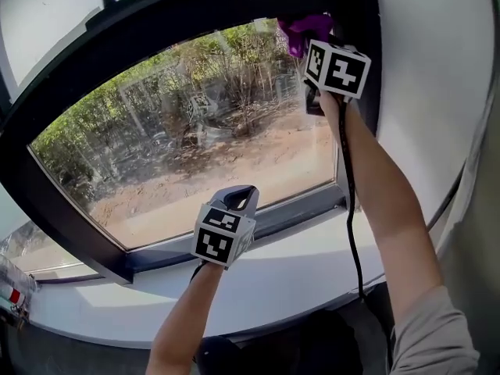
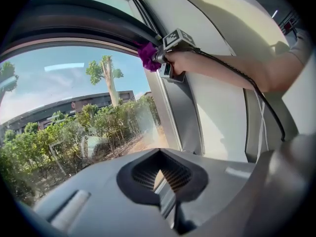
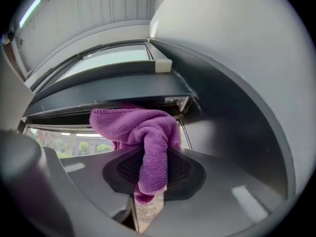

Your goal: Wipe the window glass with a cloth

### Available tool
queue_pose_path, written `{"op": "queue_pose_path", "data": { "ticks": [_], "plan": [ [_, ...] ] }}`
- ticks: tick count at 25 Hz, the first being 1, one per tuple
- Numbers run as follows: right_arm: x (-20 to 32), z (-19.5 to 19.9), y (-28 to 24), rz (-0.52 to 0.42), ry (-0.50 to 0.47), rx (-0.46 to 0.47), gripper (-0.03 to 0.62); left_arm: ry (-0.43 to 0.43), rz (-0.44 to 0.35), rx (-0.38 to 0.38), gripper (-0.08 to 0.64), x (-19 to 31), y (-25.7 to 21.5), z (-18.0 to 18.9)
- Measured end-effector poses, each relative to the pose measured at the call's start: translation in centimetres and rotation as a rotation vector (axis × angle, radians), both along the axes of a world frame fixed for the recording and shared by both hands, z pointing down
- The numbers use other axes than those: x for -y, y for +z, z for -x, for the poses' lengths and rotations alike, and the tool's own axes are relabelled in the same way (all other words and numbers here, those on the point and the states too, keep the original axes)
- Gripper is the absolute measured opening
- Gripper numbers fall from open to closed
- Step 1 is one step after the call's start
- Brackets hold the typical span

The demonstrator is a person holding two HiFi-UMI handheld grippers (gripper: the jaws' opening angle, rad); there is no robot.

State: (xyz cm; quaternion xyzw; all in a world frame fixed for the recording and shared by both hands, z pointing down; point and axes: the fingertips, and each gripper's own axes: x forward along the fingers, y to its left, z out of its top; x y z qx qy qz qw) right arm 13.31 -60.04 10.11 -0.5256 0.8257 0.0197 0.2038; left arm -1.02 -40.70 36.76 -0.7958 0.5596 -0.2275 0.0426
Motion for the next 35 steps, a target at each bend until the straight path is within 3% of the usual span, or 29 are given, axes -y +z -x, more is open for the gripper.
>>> {"op": "queue_pose_path", "data": {
  "ticks": [9, 20, 27, 35],
  "plan": [
    [1.0, -0.7, 10.8, 0.146, -0.056, 0.088, 0.115, 0.020, 0.022, 0.022, 0.000, -0.3, 0.8, -1.7],
    [2.4, -1.1, 30.9, 0.471, -0.072, 0.161, 0.115, 0.039, 0.073, 0.032, 0.000, -0.2, 3.2, -3.2],
    [2.4, -0.4, 40.9, 0.697, -0.042, 0.136, 0.115, 0.049, 0.103, 0.051, 0.000, -0.4, 4.2, -3.8],
    [2.7, -0.7, 47.5, 0.942, 0.005, 0.026, 0.110, 0.046, 0.127, 0.062, 0.000, -0.4, 5.3, -3.7]
  ]
}}
